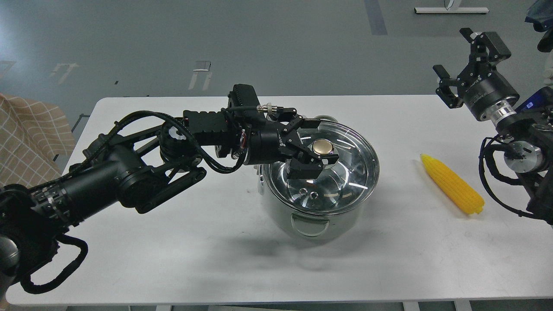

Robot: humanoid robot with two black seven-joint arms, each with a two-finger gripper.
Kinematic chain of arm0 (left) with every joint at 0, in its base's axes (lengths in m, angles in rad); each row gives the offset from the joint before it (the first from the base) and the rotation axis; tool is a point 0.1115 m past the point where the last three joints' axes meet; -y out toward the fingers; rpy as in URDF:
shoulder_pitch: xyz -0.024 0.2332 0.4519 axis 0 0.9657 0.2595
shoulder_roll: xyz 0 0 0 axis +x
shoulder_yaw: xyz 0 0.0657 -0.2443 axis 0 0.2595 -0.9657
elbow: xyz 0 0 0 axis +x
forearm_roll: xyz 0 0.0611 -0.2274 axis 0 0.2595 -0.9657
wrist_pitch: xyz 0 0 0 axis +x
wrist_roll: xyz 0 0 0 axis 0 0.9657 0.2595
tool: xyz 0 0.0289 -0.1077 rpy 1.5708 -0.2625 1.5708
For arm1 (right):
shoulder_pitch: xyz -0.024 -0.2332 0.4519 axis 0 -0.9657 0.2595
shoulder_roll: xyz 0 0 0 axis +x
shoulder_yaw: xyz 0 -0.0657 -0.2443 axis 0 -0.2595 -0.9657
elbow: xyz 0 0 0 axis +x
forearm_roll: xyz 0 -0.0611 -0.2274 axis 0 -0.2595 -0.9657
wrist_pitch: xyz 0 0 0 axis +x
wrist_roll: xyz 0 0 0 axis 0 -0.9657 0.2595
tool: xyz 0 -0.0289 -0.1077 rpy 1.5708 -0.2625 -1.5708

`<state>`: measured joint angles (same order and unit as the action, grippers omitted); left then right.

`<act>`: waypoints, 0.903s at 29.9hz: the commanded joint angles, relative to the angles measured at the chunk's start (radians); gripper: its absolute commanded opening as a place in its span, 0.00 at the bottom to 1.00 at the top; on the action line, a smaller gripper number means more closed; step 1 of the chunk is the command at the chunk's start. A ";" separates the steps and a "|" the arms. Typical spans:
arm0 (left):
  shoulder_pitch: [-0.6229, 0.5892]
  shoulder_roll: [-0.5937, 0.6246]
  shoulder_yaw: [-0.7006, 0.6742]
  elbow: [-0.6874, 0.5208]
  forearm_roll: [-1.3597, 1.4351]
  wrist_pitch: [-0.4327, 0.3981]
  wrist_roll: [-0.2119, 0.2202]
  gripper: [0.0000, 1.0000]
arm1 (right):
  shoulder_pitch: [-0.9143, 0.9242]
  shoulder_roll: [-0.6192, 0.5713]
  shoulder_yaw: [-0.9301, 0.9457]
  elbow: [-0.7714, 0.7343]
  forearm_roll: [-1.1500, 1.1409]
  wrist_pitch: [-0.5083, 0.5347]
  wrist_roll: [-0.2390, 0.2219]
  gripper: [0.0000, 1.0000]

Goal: Open pot and put corn in
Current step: 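Reach the left gripper over the pot and grasp the lid's brass knob, then lift the glass lid off the pot and lower it beside the pot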

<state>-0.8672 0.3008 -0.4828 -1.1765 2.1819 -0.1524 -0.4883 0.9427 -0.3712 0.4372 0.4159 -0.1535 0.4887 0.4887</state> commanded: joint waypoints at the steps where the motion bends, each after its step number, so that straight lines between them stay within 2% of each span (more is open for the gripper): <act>1: 0.011 -0.008 0.000 0.028 0.000 0.007 0.000 0.94 | -0.001 0.000 0.000 0.001 0.000 0.000 0.000 0.98; 4: 0.016 -0.008 0.000 0.028 0.000 0.007 0.000 0.92 | -0.004 0.000 0.000 0.001 0.000 0.000 0.000 0.98; 9: 0.019 -0.008 0.001 0.026 0.000 0.008 0.000 0.76 | -0.007 -0.002 0.000 0.001 0.000 0.000 0.000 0.98; 11: 0.019 -0.008 0.001 0.026 0.000 0.008 0.000 0.58 | -0.007 -0.002 0.000 0.003 0.000 0.000 0.000 0.98; 12: 0.019 -0.008 0.001 0.026 0.000 0.007 0.000 0.43 | -0.007 -0.002 0.000 0.003 0.000 0.000 0.000 0.98; 14: 0.019 -0.008 0.001 0.026 0.000 0.007 0.000 0.38 | -0.007 -0.002 0.000 0.003 0.000 0.000 0.000 0.98; 17: 0.020 -0.008 0.000 0.024 0.000 0.008 0.000 0.18 | -0.007 0.000 0.000 0.003 0.000 0.000 0.000 0.98; 18: 0.019 -0.005 -0.002 0.023 0.000 0.008 0.000 0.08 | -0.007 0.000 0.000 0.003 0.000 0.000 0.000 0.98; 21: 0.017 0.001 -0.003 0.017 0.000 0.008 0.000 0.02 | -0.007 0.000 0.000 0.003 0.000 0.000 0.000 0.98; 27: -0.001 0.014 -0.020 -0.026 0.000 0.007 0.000 0.02 | -0.007 0.000 0.000 0.004 0.000 0.000 0.000 0.98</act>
<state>-0.8536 0.3090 -0.4939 -1.1748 2.1815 -0.1445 -0.4884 0.9357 -0.3713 0.4371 0.4199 -0.1534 0.4887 0.4887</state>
